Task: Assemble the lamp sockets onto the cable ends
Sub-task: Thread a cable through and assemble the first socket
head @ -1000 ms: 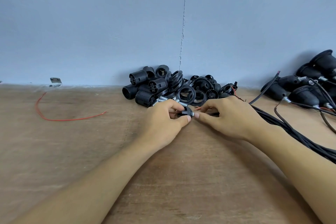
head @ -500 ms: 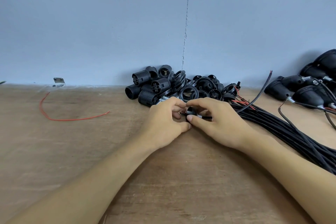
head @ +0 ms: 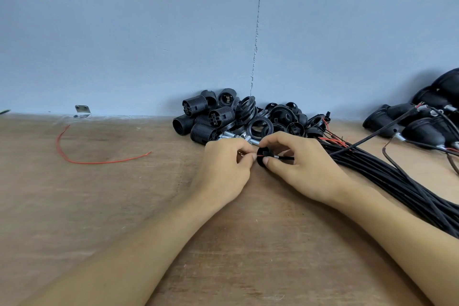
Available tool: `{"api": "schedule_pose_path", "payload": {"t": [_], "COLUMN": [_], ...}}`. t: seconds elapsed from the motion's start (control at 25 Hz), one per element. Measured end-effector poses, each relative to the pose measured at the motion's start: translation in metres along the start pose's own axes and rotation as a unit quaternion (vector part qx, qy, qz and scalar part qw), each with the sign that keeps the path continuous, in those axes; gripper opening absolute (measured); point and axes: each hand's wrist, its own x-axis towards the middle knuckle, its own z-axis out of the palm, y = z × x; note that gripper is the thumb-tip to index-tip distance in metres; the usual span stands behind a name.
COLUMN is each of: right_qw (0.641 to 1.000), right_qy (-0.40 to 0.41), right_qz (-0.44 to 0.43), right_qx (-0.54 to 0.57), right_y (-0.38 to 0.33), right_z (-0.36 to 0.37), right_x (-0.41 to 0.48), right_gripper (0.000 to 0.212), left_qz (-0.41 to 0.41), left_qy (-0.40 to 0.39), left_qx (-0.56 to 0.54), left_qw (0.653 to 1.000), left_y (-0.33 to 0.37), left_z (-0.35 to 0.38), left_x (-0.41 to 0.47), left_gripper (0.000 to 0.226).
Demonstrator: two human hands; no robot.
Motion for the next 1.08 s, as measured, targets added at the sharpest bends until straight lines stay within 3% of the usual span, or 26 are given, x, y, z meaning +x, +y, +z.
{"api": "schedule_pose_path", "payload": {"t": [0.24,0.64,1.08], "right_qw": [1.000,0.997,0.998], "right_qy": [0.002,0.003,0.000], "right_qz": [-0.003,-0.008,-0.002], "right_qx": [-0.011,-0.083,-0.060], "right_y": [0.0024,0.0034,0.0077], "right_z": [-0.0029,-0.0032,-0.0040], "right_x": [-0.0003,0.0002,0.0008], "right_gripper": [0.021,0.024,0.025], "left_qz": [0.048,0.055,0.045], "left_qy": [0.025,0.055,0.031], "left_qx": [0.073,0.055,0.032], "left_qw": [0.996,0.995,0.998], "left_y": [-0.0035,-0.0064,-0.0060], "left_z": [-0.0002,0.0005,-0.0030], "left_x": [0.0011,0.0020,0.0006], "left_gripper": [0.014,0.010,0.012]}}
